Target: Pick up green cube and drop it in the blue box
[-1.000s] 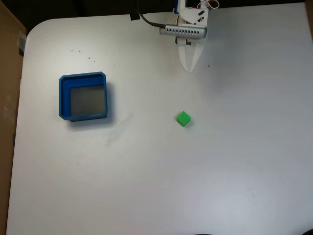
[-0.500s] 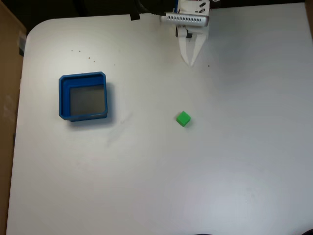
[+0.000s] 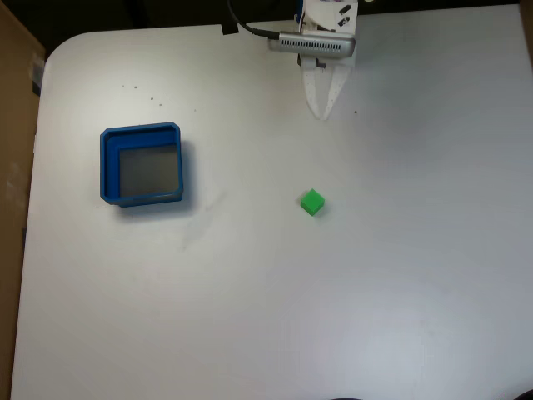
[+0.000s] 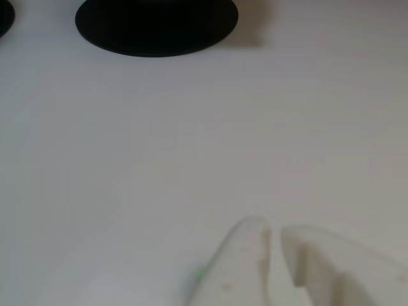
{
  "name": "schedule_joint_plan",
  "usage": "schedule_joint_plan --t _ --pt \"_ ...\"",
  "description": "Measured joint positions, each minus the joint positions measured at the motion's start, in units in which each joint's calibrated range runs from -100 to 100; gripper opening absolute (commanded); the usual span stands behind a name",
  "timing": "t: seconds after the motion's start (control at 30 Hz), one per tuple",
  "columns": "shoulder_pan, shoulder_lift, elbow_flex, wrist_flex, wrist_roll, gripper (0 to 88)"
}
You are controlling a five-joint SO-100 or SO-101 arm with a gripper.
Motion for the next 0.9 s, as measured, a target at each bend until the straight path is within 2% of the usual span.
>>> schedule_joint_plan --t 0.53,0.9 --pt "0.0 31.9 -23.7 1.0 0.0 0.5" --pt "0.0 41.2 -43.9 25.7 0.0 0.5"
